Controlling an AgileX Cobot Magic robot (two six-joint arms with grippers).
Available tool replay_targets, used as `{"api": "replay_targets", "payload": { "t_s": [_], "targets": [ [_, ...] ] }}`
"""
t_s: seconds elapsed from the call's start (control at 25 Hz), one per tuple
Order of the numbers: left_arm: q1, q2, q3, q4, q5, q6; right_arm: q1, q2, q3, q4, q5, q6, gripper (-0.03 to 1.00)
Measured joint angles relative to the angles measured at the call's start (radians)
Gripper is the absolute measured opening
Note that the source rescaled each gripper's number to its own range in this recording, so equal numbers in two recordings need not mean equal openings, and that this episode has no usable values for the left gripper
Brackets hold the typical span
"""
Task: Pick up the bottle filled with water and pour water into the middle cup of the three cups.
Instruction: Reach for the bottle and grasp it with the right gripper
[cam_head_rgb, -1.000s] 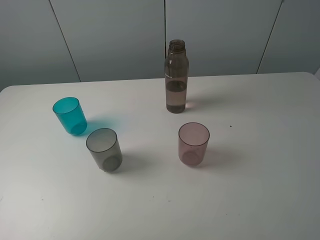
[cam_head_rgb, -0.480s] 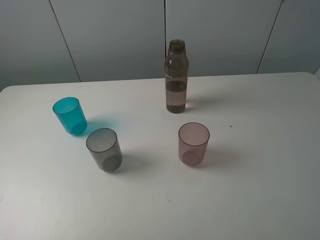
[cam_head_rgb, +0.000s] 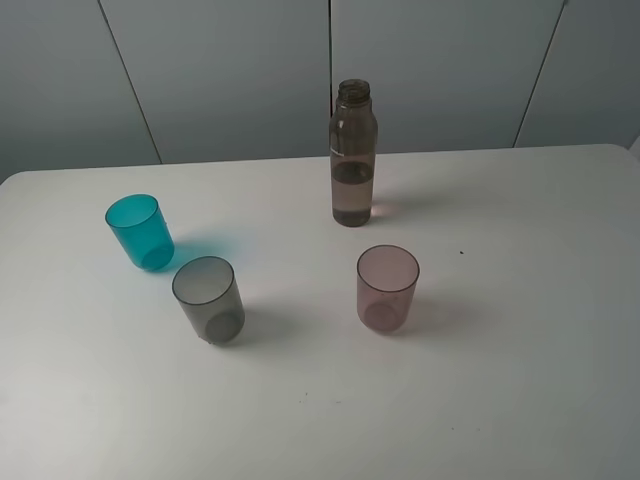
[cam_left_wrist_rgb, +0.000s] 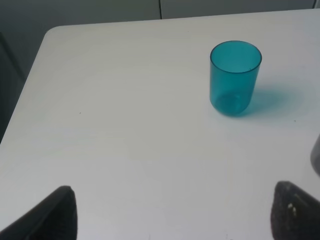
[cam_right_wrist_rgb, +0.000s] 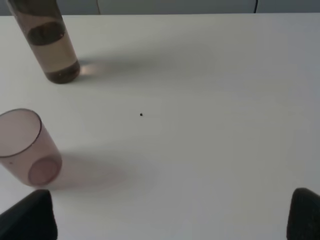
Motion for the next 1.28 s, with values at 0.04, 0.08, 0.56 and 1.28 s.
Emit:
{"api": "replay_targets", "payload": {
  "t_s": [0.04,0.08,0.56,1.28],
  "targets": [
    [0.0,0.0,0.0,0.0,0.0,0.0,0.0,0.045,-0.033,-0.005,-0.008,0.0,1.0],
    [0.0,0.0,0.0,0.0,0.0,0.0,0.0,0.09,-0.068,-0.007,-0.018,0.0,1.0],
    [0.0,0.0,0.0,0.0,0.0,0.0,-0.001,0.585,-0.227,0.173,-0.306,-0.316,1.0],
    [0.0,0.0,0.0,0.0,0.0,0.003,0.179,1.221,-0.229,0.117,-0.747,-0.441,1.0]
  ]
}}
